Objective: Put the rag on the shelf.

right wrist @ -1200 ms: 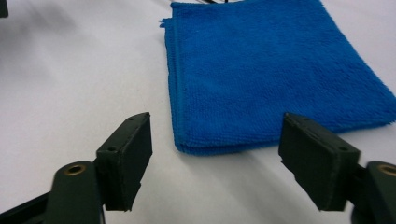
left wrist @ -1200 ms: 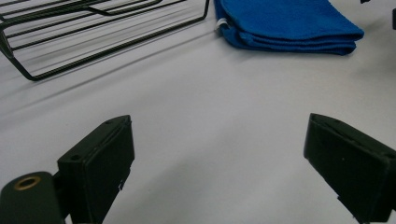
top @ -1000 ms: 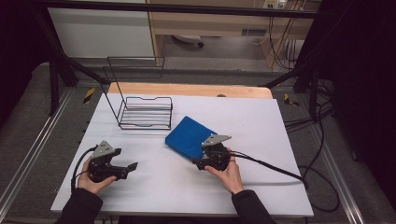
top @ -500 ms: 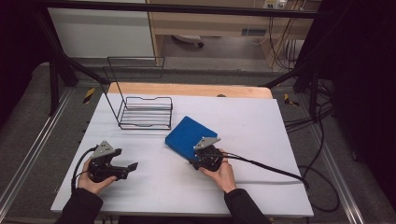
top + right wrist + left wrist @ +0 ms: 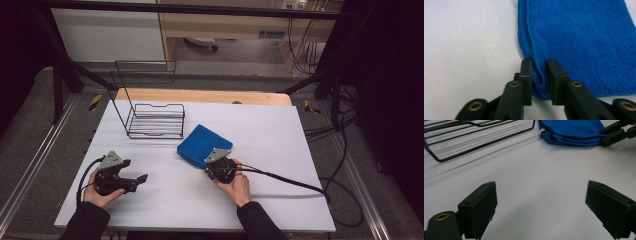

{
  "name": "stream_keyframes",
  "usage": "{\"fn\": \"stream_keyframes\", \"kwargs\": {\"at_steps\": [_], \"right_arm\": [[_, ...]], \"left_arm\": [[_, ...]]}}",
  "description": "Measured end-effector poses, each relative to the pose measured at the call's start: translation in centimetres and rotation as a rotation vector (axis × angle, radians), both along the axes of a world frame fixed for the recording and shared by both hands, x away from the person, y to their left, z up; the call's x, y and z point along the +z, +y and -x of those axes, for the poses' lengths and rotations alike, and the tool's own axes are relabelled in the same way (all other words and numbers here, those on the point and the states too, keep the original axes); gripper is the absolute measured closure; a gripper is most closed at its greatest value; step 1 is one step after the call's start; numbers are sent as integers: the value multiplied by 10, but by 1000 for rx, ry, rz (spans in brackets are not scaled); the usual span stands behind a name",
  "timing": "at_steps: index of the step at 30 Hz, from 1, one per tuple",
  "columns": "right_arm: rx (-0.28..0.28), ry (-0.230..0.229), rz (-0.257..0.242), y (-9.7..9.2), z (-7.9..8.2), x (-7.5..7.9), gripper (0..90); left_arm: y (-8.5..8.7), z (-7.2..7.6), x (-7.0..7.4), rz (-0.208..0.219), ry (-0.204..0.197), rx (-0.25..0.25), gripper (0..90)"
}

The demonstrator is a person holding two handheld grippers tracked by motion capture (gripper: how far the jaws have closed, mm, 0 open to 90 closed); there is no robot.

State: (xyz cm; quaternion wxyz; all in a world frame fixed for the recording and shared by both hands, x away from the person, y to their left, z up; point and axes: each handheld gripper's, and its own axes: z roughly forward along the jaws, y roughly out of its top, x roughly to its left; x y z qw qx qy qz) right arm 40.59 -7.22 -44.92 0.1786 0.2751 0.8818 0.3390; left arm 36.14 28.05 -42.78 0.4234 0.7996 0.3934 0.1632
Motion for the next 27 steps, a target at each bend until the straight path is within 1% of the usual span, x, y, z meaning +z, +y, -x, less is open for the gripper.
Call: {"fn": "stream_keyframes", "kwargs": {"at_steps": [3, 7, 9, 15, 16, 17, 20, 27], "right_arm": [[0, 10, -3, -1, -2, 1, 817], [-6, 24, -23, -2, -3, 4, 837], [-3, 39, -37, -3, -4, 7, 840], [-3, 53, -68, -7, -1, 20, 844], [1, 53, -70, -8, 0, 21, 844], [4, 62, -77, -8, 1, 23, 844], [23, 82, -76, -9, 6, 26, 844], [78, 122, -72, -10, 21, 27, 843]], "left_arm": [[0, 0, 0, 0, 1, 0, 107], [0, 0, 0, -2, 2, -1, 108], [0, 0, 0, -2, 3, -1, 109], [0, 0, 0, -3, 4, -1, 111], [0, 0, 0, -3, 5, -1, 111], [0, 0, 0, -3, 4, 0, 111], [0, 0, 0, -3, 5, -1, 111], [0, 0, 0, -1, 9, 1, 111]]}}
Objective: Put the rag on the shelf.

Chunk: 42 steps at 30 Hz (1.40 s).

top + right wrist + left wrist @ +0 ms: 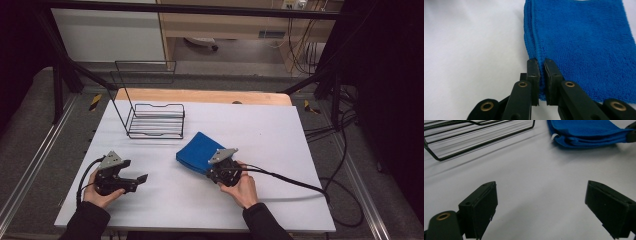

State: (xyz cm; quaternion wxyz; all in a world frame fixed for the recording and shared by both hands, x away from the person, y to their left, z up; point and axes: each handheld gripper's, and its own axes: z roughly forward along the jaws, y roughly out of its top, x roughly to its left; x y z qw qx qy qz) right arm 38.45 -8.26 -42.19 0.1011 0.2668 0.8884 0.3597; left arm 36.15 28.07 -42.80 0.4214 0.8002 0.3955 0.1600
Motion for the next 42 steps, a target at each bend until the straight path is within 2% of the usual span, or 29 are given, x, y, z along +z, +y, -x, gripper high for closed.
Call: {"fn": "stream_keyframes", "kwargs": {"at_steps": [5, 13, 17, 19, 21, 23, 25, 27, 29, 30, 31, 34, 36, 37, 38, 42], "right_arm": [[32, 20, -7, -1, 14, 1, 843], [96, 39, 12, -7, 35, 4, 841], [96, 62, 3, -15, 38, -3, 831], [93, 67, -7, -18, 38, -7, 806], [92, 81, -27, -19, 39, -8, 735], [92, 73, -53, -22, 40, -6, 644], [67, 57, -85, -28, 41, -3, 583], [27, 31, -111, -37, 40, 1, 477], [-29, 18, -117, -48, 39, 2, 425], [-29, 18, -117, -48, 39, 2, 425], [-94, 17, -132, -58, 38, 0, 391], [-157, 26, -153, -68, 38, -5, 354], [-184, 29, -159, -70, 38, -8, 329], [-186, 32, -157, -70, 38, -8, 326], [-191, 29, -160, -69, 39, -9, 316], [-206, 40, -187, -65, 40, -13, 320]], "left_arm": [[0, 0, 0, 1, 3, 0, 111], [-3, 0, 1, 8, 19, -10, 112], [-8, 1, 3, 9, 30, -11, 118], [-11, 2, 5, 15, 37, -13, 121], [-15, 2, 9, 22, 40, -15, 135], [-21, 2, 13, 18, 45, -24, 155], [-29, 1, 17, 19, 54, -36, 174], [-38, -2, 21, 4, 62, -41, 201], [-47, -5, 22, -6, 71, -50, 219], [-47, -5, 22, -6, 71, -50, 234], [-52, -7, 22, -9, 76, -49, 253], [-75, -16, 19, -34, 105, -66, 297], [-87, -22, 16, -63, 125, -77, 321], [-87, -22, 16, -63, 125, -77, 327], [-96, -28, 11, -83, 146, -85, 341], [-107, -35, 2, -70, 177, -83, 457]]}}
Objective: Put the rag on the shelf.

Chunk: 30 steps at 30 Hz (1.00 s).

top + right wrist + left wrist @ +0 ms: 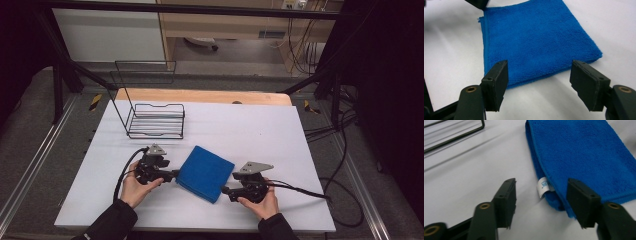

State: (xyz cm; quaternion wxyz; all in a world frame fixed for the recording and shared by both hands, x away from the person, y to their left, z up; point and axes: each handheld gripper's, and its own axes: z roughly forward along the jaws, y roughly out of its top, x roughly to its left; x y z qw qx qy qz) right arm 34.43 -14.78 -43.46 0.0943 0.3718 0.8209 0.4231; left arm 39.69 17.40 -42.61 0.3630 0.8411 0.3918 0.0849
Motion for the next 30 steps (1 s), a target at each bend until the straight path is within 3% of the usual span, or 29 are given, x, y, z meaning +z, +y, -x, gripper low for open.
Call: {"fn": "stream_keyframes", "kwargs": {"at_steps": [2, 6, 10, 16, 17, 22, 26, 30], "right_arm": [[3, 13, -12, 3, 0, -3, 324], [15, 15, 22, 12, -1, -5, 331], [2, 29, 5, 18, -2, -7, 346], [-32, -4, 28, 17, -5, -8, 347], [-48, -30, 42, 16, -9, -6, 344], [-101, -70, 80, 12, -25, -2, 364], [-145, -80, 86, 10, -47, -2, 441], [-142, -66, 53, 15, -69, -5, 503]], "left_arm": [[-4, 0, -4, -12, 7, -18, 501], [-9, 3, -10, -36, 22, -53, 607], [-13, 4, -14, -42, 37, -54, 693], [-15, 6, -15, -26, 54, -48, 813], [-16, 7, -15, -27, 55, -37, 826], [-16, 8, -15, -19, 65, -15, 865], [-16, 8, -15, -24, 61, -8, 869], [-15, 8, -18, -9, 51, -4, 860]]}}
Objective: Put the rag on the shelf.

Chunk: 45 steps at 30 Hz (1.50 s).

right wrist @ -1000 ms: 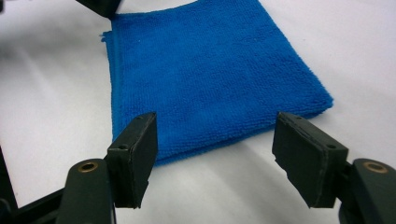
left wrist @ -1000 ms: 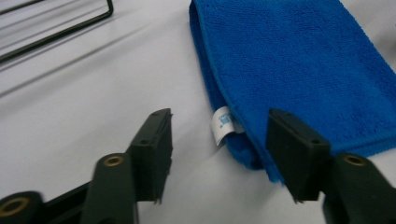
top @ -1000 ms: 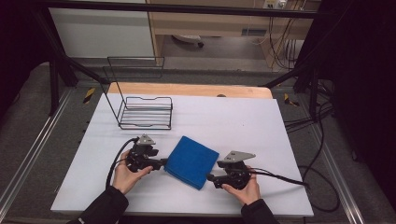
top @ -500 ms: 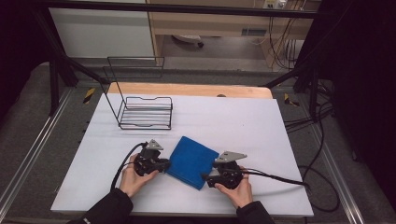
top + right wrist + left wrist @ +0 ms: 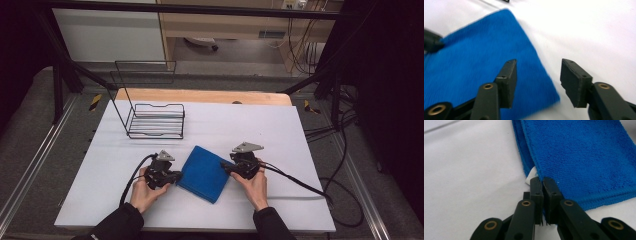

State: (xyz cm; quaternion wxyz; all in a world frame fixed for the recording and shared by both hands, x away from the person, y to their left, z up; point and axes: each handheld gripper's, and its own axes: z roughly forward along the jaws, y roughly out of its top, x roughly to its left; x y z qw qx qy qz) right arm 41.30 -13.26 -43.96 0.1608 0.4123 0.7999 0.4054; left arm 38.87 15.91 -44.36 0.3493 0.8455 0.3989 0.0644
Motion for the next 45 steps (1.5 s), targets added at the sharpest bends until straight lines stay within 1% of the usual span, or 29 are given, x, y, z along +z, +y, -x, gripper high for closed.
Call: {"fn": "stream_keyframes", "kwargs": {"at_steps": [2, 6, 7, 10, 12, 14, 17, 18, 19, 20, 22, 24, 25, 28, 29, 30, 31, 32, 33, 35, 36, 37, 38, 40, 42, 44, 45], "right_arm": [[14, -5, 6, 7, -9, -1, 516], [61, -11, -21, 25, -26, -3, 547], [67, 3, -28, 30, -29, -4, 549], [74, 15, 2, 40, -39, -10, 581], [81, 32, 18, 44, -45, -14, 616], [94, 43, 8, 46, -48, -16, 678], [112, 62, -18, 47, -49, -17, 773], [116, 65, -22, 47, -49, -17, 814], [119, 72, -25, 47, -49, -16, 858], [122, 72, -24, 47, -48, -15, 870], [140, 53, -14, 48, -47, -13, 878], [156, 33, -28, 51, -46, -11, 882], [171, 20, -30, 52, -45, -9, 882], [216, 0, -42, 62, -45, -5, 883], [231, -1, -38, 67, -45, -4, 883], [231, -1, -38, 67, -45, -4, 883], [265, -11, -35, 76, -46, -3, 883], [283, -17, -27, 81, -46, -3, 883], [296, -21, -23, 85, -46, -3, 883], [314, -24, -7, 92, -48, -3, 882], [320, -26, 6, 94, -49, -3, 882], [318, -26, 9, 95, -51, -4, 881], [314, -29, 16, 94, -52, -5, 880], [308, -28, 43, 94, -55, -8, 870], [303, -34, 47, 93, -56, -10, 852], [291, -45, 39, 92, -54, -7, 807], [288, -47, 28, 90, -53, -4, 778]], "left_arm": [[0, 1, -1, 4, -6, 3, 853], [0, 0, -2, 17, 8, 8, 842], [0, 0, -2, 21, 9, 10, 842], [0, 0, -2, 21, 8, 6, 845], [1, -1, -1, 17, 10, 1, 852], [1, -1, -1, 22, 11, 9, 864], [0, 0, -1, 9, 3, 5, 875], [0, 1, -1, 7, -4, 4, 878], [-1, 2, 0, 11, -3, 5, 880], [0, 3, 1, 10, -10, 13, 882], [0, 7, 2, 14, -16, 17, 884], [3, 12, 4, 15, -22, 19, 885], [6, 15, 5, 12, -25, 23, 884], [10, 26, 8, 11, -30, 39, 884], [12, 29, 9, 7, -29, 41, 884], [12, 29, 9, 7, -29, 41, 884], [14, 34, 10, 4, -36, 52, 884], [15, 37, 11, 5, -36, 58, 884], [17, 40, 11, -4, -48, 66, 884], [17, 42, 11, -6, -54, 71, 883], [18, 42, 10, 0, -52, 81, 881], [19, 40, 8, 17, -50, 92, 879], [19, 38, 6, 20, -46, 97, 877], [19, 36, 5, 27, -46, 100, 870], [19, 34, 5, 30, -57, 93, 851], [21, 35, 7, 35, -76, 92, 780], [22, 35, 9, 45, -84, 92, 734]]}}
